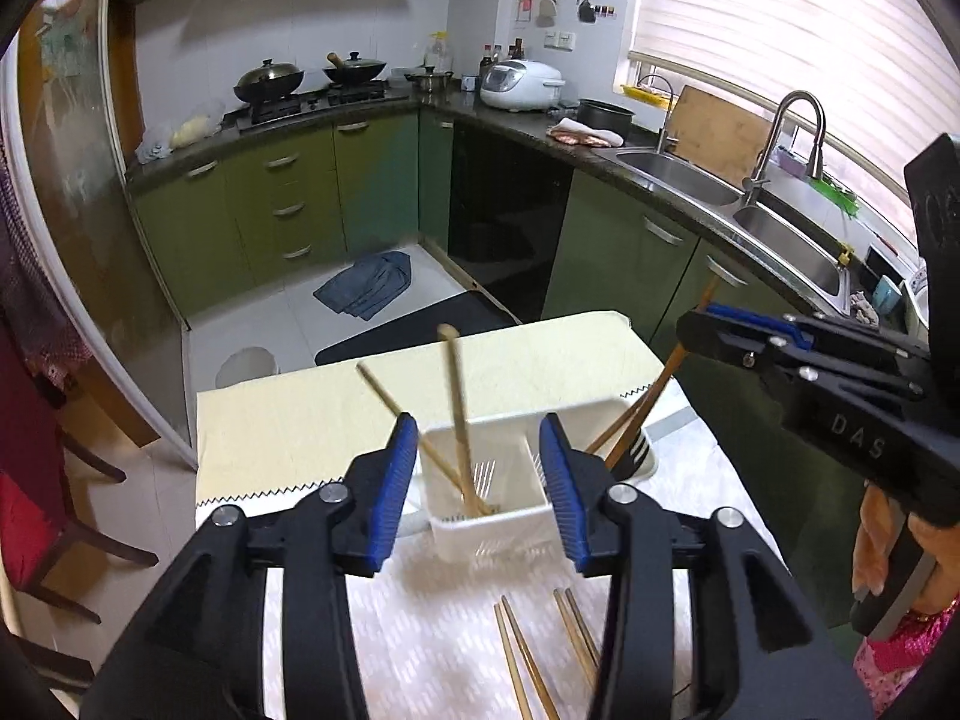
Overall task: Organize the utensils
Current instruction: 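Carry the upright chopstick with the left gripper over the caddy and release it, then lower the left gripper to a chopstick on the cloth and close on it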
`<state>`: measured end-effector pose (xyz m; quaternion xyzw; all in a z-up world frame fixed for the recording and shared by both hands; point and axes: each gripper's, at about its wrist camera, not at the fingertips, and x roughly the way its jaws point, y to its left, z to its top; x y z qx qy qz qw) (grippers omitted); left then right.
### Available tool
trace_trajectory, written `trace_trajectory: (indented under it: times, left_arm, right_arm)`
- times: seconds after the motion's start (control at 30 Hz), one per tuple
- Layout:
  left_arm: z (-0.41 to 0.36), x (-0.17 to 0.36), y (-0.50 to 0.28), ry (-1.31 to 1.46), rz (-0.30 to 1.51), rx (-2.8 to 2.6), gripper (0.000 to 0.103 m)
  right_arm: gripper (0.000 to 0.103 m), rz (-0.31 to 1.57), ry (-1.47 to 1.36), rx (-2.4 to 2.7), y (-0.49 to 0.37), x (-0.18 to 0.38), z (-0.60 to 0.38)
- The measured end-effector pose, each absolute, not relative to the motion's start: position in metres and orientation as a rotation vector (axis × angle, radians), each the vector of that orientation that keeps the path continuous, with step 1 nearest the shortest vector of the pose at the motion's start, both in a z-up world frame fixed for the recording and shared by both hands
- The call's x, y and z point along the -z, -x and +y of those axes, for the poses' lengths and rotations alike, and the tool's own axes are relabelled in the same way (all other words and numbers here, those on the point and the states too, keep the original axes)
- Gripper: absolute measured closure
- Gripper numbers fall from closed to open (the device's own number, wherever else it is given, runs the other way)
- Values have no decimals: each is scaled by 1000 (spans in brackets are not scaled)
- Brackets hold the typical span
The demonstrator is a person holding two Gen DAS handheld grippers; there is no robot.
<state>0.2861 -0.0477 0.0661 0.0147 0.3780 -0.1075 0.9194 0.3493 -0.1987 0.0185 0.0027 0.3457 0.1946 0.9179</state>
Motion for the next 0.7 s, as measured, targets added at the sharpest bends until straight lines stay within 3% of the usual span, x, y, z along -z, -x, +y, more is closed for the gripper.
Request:
trace_trajectory:
  times: [0.2, 0.33, 0.7]
  left_arm:
    - [-43, -66, -265, -26, 799, 216, 62]
    - [-38, -46, -243, -12, 874, 212, 55]
    - [-45, 97, -213, -40, 1216, 183, 55]
  right_arm:
    - [92, 656, -40, -412, -320, -34, -213]
    - [80, 625, -36, -434, -276, -38, -229]
    - [76, 911, 0, -430, -221, 98, -256]
